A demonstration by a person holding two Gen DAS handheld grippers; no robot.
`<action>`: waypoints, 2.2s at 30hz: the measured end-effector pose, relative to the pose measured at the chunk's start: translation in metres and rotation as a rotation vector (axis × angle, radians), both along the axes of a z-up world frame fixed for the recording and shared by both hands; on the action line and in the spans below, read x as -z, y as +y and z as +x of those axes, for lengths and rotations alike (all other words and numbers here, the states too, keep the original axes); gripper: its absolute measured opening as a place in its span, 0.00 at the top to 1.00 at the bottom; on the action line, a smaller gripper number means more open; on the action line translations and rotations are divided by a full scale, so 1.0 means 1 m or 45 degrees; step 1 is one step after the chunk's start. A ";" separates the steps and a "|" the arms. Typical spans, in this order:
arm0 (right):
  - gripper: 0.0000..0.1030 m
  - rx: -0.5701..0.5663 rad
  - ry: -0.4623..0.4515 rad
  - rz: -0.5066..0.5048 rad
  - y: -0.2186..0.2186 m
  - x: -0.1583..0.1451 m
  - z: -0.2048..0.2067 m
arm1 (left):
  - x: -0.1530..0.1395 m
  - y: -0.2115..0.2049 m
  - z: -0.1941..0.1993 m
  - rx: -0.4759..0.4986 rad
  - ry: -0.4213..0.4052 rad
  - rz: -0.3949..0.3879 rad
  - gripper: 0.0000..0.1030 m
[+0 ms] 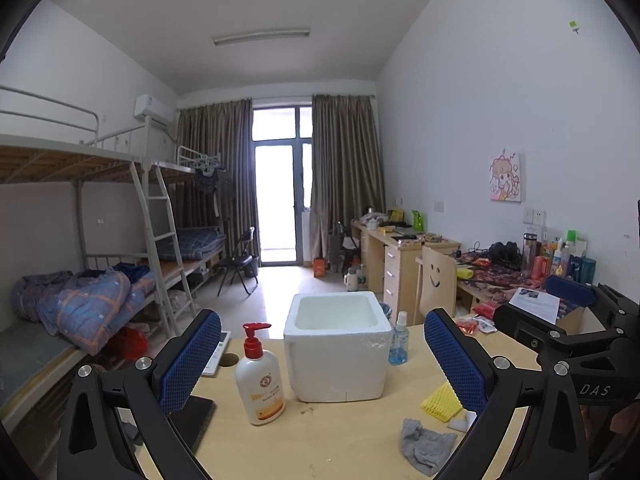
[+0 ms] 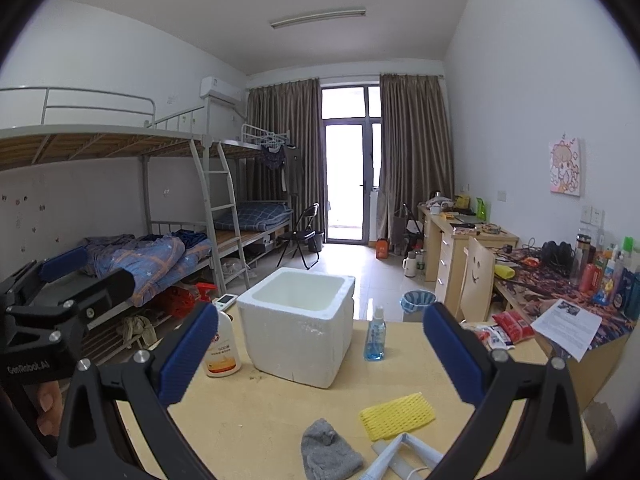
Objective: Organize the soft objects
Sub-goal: 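Move both tools back toward the grey sock and yellow sponge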
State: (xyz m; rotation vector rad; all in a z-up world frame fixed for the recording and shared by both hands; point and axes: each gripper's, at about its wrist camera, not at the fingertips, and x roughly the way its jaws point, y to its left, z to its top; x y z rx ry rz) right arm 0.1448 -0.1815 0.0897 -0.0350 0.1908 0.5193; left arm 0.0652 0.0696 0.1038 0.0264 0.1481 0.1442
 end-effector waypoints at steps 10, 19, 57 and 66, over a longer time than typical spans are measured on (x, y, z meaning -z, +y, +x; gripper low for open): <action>0.00 0.054 -0.029 0.030 -0.019 0.024 -0.022 | 0.021 -0.005 -0.021 0.008 -0.074 0.002 0.01; 0.00 0.101 -0.037 0.051 -0.036 0.044 -0.038 | 0.040 -0.008 -0.034 0.026 -0.105 -0.025 0.01; 0.00 0.278 0.088 -0.039 -0.058 0.126 -0.031 | 0.134 -0.026 -0.005 0.033 0.113 -0.051 0.01; 0.00 0.317 0.131 -0.061 -0.068 0.131 -0.019 | 0.137 -0.040 0.014 0.100 0.170 -0.076 0.01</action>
